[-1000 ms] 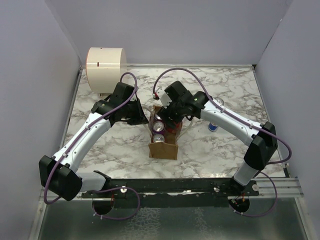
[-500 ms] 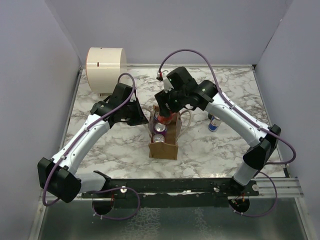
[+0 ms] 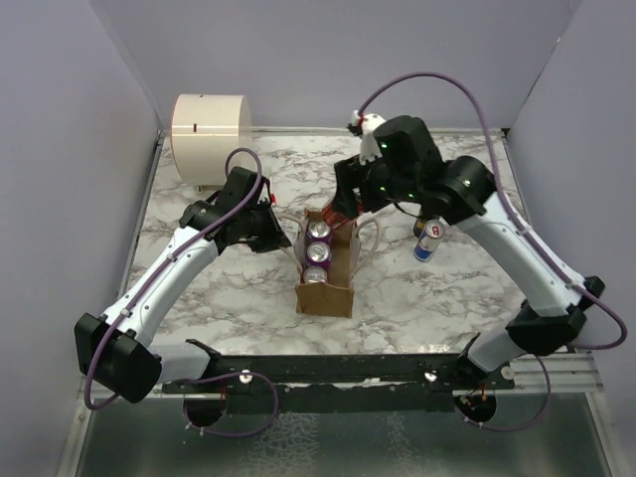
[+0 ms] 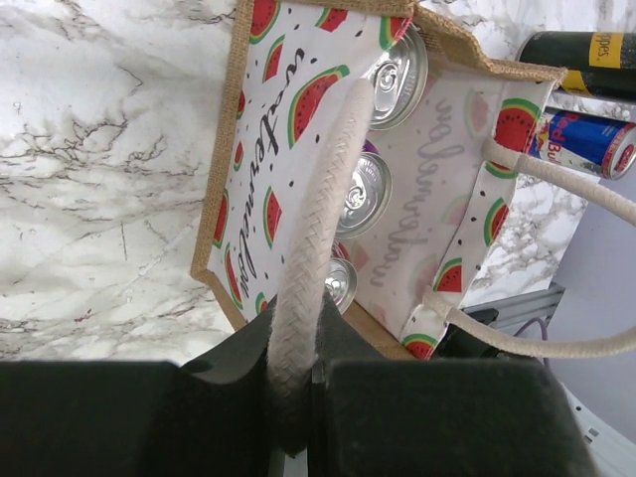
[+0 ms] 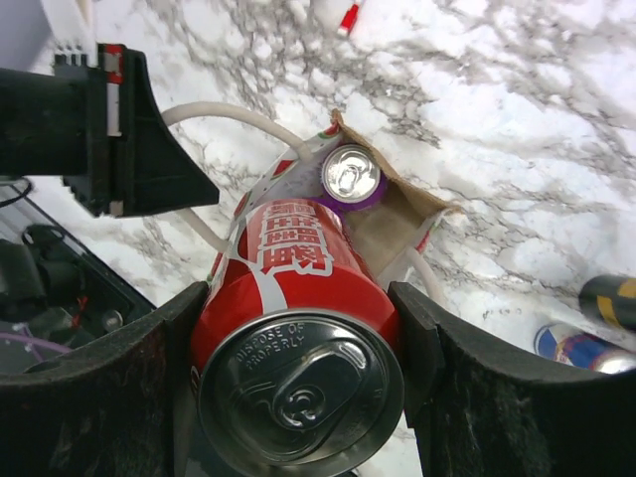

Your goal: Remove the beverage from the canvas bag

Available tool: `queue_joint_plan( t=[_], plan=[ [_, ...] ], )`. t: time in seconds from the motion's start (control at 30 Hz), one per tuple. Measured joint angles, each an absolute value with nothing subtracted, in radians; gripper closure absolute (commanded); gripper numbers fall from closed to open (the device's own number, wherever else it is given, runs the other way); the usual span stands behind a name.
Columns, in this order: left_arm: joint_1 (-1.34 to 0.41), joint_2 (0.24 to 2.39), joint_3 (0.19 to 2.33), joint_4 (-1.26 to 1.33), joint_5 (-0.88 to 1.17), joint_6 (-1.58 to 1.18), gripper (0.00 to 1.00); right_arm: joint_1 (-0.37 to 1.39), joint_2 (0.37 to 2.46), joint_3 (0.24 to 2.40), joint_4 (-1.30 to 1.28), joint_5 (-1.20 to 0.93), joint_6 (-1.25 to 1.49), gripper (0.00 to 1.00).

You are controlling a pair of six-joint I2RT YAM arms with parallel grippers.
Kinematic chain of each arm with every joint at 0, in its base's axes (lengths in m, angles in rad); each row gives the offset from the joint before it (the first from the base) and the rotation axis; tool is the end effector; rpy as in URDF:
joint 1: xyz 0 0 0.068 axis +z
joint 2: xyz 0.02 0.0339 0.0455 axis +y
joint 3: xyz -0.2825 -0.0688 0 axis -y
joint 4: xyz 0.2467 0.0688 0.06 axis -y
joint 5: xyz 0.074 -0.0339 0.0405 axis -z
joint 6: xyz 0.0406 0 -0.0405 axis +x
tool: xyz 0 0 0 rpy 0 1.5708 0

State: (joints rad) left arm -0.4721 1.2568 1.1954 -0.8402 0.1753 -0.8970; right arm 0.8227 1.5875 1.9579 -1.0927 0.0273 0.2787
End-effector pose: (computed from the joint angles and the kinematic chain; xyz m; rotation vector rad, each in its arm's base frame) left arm 0.2224 -0.1215 0.3375 -0.4757 2.5864 -0.7568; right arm 0.2178 0.2330 0.4654 -0.6180 2.2697 0.5286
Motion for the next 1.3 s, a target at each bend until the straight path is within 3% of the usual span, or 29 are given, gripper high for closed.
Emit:
queue_joint_plan(
  t=[0.37,0.83,1.3],
  plan=[
    [-0.472,1.257,1.200,-0.867,0.141,-0.915,1.00,0.823,1.114,1.687,-1.118,0.189,0.382,0.98],
    [-0.472,1.253,1.200,-0.868,0.103,-0.897,1.00,0.823,1.056,1.584,-1.319,0.437,0.612,0.98],
    [-0.472,1.193,1.176,-0.854,0.108,-0.744,1.00,0.822,0.929,1.039,-1.339,0.583,1.112,0.98]
  ],
)
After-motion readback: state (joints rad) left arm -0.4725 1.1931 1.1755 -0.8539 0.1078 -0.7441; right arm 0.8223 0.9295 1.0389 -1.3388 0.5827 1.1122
